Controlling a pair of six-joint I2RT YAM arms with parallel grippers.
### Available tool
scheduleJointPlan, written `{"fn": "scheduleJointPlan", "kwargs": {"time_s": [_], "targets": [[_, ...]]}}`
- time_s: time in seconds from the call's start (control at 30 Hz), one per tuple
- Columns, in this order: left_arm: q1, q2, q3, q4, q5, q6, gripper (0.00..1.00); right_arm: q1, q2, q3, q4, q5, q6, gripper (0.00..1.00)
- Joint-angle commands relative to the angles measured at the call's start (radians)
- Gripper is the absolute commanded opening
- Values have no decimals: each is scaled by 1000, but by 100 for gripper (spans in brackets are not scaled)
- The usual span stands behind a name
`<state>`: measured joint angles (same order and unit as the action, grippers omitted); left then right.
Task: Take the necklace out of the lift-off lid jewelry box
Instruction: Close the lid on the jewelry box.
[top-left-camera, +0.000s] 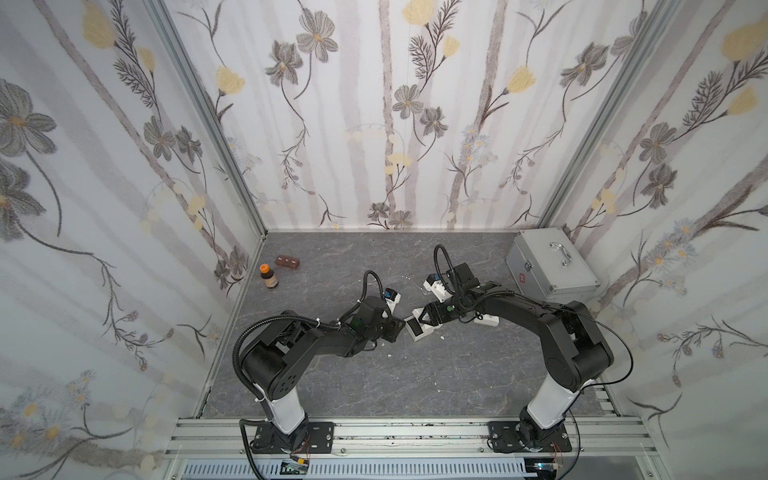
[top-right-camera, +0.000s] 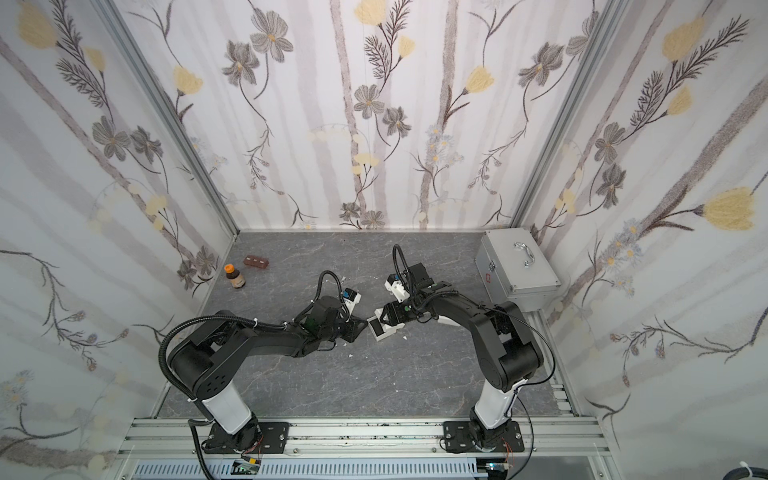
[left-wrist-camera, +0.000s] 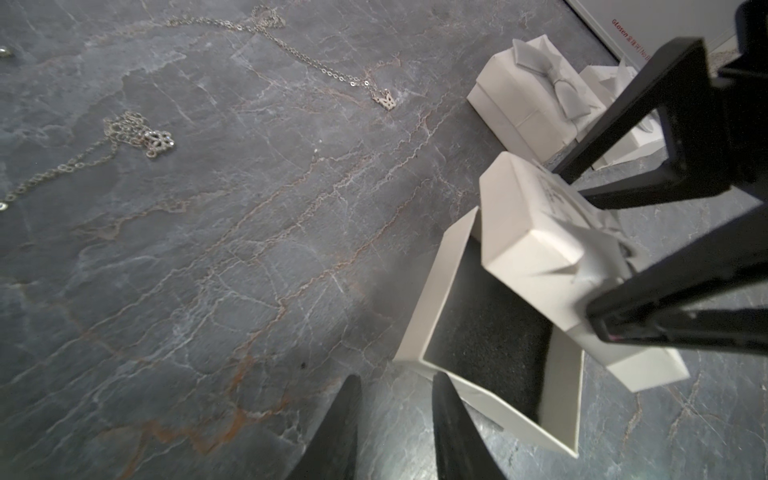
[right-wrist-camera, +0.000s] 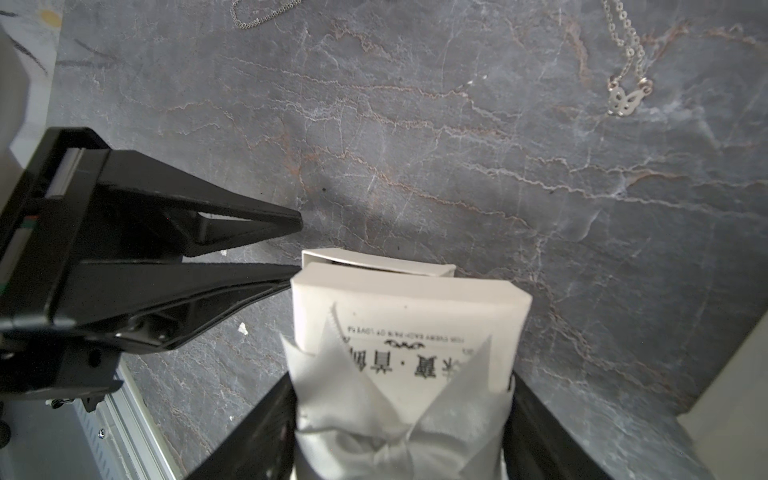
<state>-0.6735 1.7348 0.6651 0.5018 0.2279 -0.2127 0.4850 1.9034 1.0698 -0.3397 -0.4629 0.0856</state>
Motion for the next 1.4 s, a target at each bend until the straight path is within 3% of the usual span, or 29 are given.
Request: {"fn": "scheduleJointPlan", "kwargs": {"time_s": [0.0, 0.77, 1.37], "targets": [[-3, 0, 9, 0, -13, -1, 31, 1, 6, -1, 42, -34, 14, 69], [-14, 14, 30, 7, -88, 2, 30, 16, 15, 28, 23, -28, 18, 68], [-12, 26, 14, 47, -125, 14, 30, -49, 48, 138, -187, -94, -42, 70]]}}
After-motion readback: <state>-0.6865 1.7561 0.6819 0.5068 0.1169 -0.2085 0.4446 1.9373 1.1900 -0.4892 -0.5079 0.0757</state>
